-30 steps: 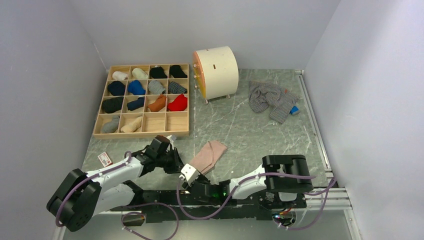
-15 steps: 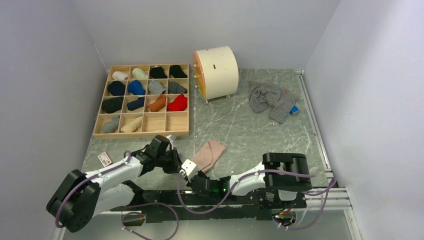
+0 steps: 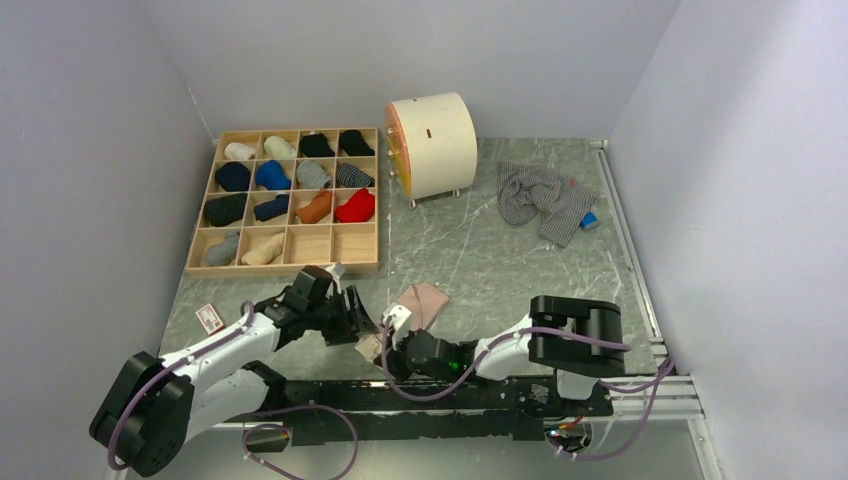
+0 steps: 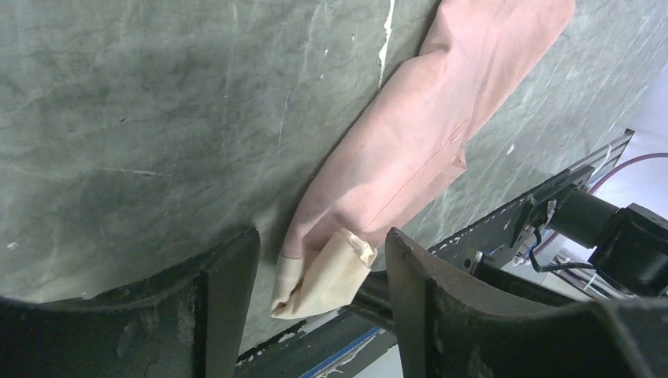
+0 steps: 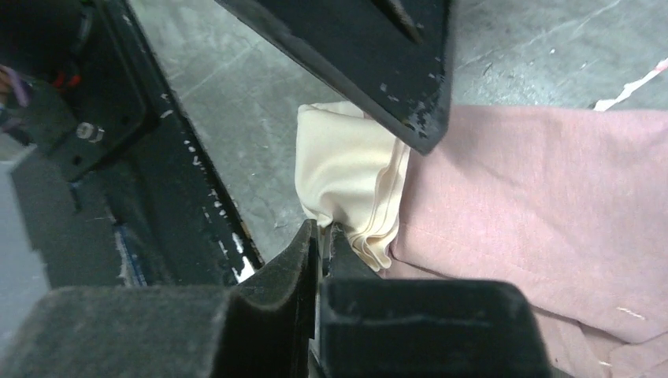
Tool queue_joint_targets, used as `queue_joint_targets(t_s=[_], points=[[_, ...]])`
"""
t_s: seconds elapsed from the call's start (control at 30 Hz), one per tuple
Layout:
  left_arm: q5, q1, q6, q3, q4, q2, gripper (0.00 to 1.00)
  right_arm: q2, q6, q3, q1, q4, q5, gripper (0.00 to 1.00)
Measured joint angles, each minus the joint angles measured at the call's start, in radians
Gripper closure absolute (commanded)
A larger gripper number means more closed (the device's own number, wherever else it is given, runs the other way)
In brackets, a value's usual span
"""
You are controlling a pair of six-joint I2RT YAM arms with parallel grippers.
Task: Roll the underwear
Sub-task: Roll the underwear to the center of the board.
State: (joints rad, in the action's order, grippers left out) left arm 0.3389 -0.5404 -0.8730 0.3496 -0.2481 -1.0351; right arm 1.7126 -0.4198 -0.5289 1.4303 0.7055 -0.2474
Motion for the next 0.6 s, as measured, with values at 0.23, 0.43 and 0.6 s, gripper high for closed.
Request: queue_joint_targets(t_s=[0.23, 0.43, 0.6], points=[[-0.005, 0.005, 0.000, -0.028, -0.006, 0.040, 0.46, 0.000, -0.155, 0.105, -0.070, 0.172, 0.137, 1.00], [-0.007, 0.005, 0.001, -0.043, -0.006, 0.051, 0.51, 0.003, -0.249, 0.169, -0.107, 0.267, 0.190, 1.00], [0.008, 0.005, 0.009, -0.047, 0.010, 0.035, 0.47, 0.015, -0.300, 0.187, -0.128, 0.309, 0.218, 1.00]])
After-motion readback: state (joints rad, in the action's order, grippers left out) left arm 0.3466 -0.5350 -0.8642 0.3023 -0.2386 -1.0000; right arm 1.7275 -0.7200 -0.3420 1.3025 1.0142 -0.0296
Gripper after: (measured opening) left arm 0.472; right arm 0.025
